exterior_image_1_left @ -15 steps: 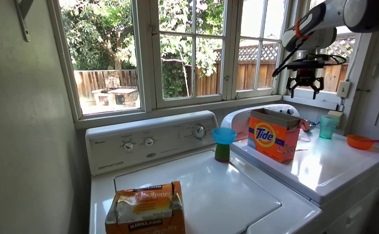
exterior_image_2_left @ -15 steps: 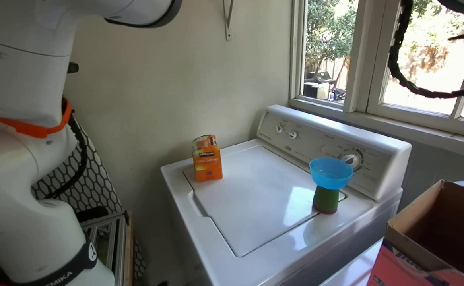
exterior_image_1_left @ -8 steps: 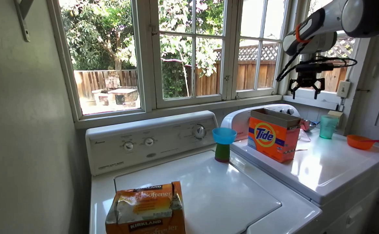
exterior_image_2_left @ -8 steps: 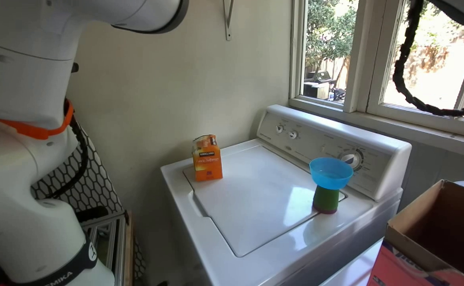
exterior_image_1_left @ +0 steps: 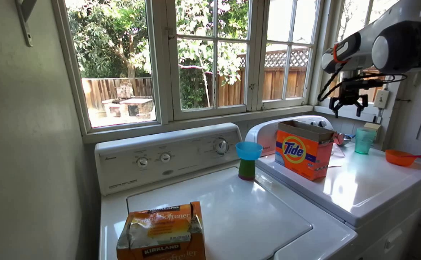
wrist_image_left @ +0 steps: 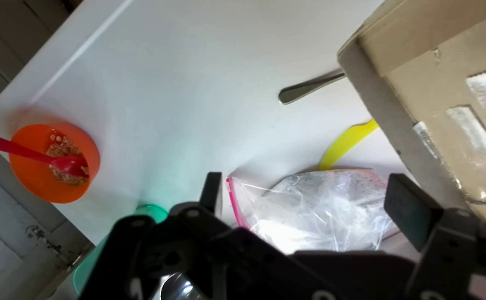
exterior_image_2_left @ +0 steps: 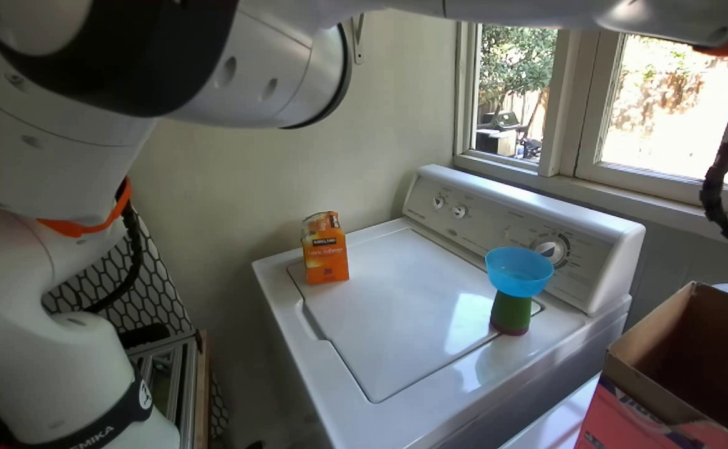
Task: Put the clear plastic in the orange box.
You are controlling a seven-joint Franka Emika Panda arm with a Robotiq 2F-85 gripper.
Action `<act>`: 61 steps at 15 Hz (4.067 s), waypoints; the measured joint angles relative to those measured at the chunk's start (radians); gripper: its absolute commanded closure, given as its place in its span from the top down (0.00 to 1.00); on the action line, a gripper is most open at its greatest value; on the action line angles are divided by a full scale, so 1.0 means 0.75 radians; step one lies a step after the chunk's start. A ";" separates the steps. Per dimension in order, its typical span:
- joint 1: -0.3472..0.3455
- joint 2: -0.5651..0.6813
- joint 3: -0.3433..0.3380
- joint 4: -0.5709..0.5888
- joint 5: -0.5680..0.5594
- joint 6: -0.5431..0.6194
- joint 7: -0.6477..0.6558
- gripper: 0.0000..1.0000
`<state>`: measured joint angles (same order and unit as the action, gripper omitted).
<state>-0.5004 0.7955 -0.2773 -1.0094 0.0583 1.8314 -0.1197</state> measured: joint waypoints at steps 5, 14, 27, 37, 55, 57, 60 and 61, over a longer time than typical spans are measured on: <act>0.000 0.039 0.000 0.056 0.000 -0.014 -0.020 1.00; -0.085 0.207 0.056 0.273 -0.035 -0.122 -0.577 1.00; -0.083 0.216 0.054 0.289 -0.034 -0.124 -0.583 1.00; -0.132 0.321 0.137 0.367 -0.022 0.271 -0.641 1.00; -0.149 0.574 0.158 0.581 -0.116 0.265 -0.535 1.00; -0.148 0.576 0.163 0.580 -0.115 0.272 -0.534 1.00; -0.141 0.598 0.168 0.583 -0.117 0.271 -0.527 1.00; -0.139 0.614 0.171 0.590 -0.118 0.269 -0.527 1.00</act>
<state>-0.6050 1.2559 -0.1488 -0.5669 -0.0302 2.0334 -0.5147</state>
